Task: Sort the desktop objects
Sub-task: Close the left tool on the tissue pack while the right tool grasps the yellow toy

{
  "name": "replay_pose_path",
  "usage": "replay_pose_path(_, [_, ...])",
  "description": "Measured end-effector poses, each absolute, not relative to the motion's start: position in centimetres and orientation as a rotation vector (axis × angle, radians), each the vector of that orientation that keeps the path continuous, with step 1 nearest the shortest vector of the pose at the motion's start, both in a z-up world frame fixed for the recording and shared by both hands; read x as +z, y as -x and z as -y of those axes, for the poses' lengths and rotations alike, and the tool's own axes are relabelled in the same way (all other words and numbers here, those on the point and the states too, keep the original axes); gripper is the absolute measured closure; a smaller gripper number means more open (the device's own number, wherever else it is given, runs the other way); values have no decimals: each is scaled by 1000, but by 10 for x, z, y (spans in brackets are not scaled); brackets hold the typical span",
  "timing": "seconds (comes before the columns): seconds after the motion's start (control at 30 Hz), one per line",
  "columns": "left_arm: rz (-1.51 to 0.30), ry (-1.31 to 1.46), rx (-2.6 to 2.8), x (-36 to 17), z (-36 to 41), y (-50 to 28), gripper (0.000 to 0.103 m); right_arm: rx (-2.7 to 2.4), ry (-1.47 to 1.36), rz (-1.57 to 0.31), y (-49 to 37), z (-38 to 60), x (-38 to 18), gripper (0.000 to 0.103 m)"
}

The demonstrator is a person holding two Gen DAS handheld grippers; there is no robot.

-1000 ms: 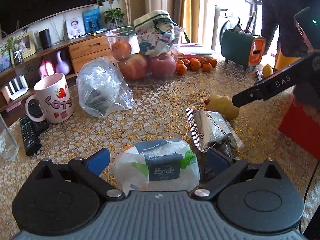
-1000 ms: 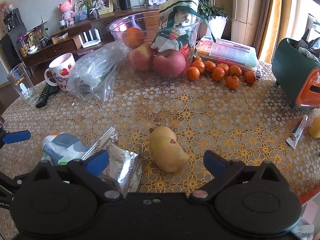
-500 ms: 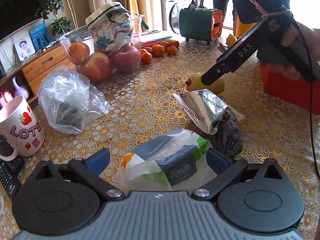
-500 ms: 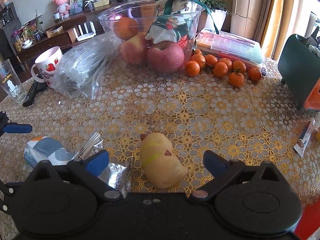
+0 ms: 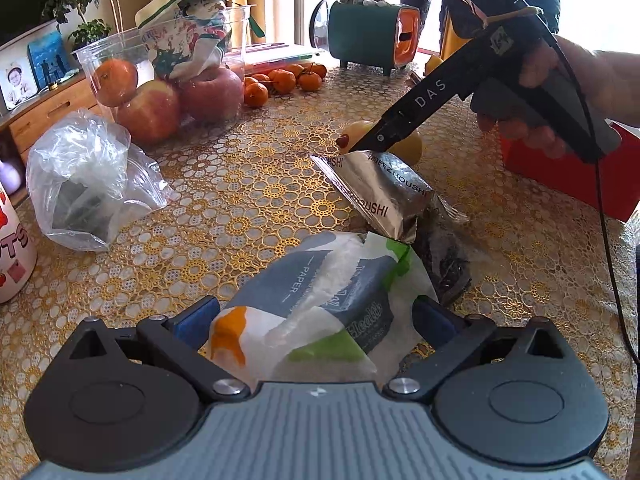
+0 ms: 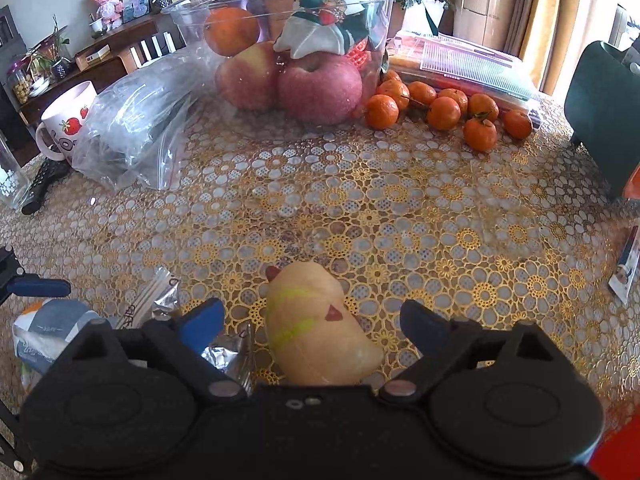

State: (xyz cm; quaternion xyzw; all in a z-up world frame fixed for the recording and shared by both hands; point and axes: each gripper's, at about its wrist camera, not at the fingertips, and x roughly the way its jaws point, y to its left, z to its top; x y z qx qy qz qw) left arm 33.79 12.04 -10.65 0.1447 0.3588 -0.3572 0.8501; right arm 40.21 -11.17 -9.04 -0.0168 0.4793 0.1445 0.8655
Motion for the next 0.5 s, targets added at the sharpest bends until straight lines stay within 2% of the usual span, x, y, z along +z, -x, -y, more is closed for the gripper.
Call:
replay_pose_path(0.1, [-765, -305, -737, -109, -118, -334, 1, 293, -3, -1030, -404, 115, -94, 15])
replay_pose_path(0.17, [-773, -283, -732, -110, -120, -332, 5, 270, -37, -1057, -406, 118, -99, 18])
replay_pose_path(0.23, [-778, -256, -719, -109, -121, -331, 12, 257, -31, -1052, -405, 118, -98, 22])
replay_pose_path(0.33, [-779, -235, -696, -108, -123, -328, 21, 265, -21, -1044, -402, 117, -96, 35])
replay_pose_path(0.5, [-786, -194, -659, -106, -124, -321, 37, 250, -8, -1026, -396, 115, -90, 45])
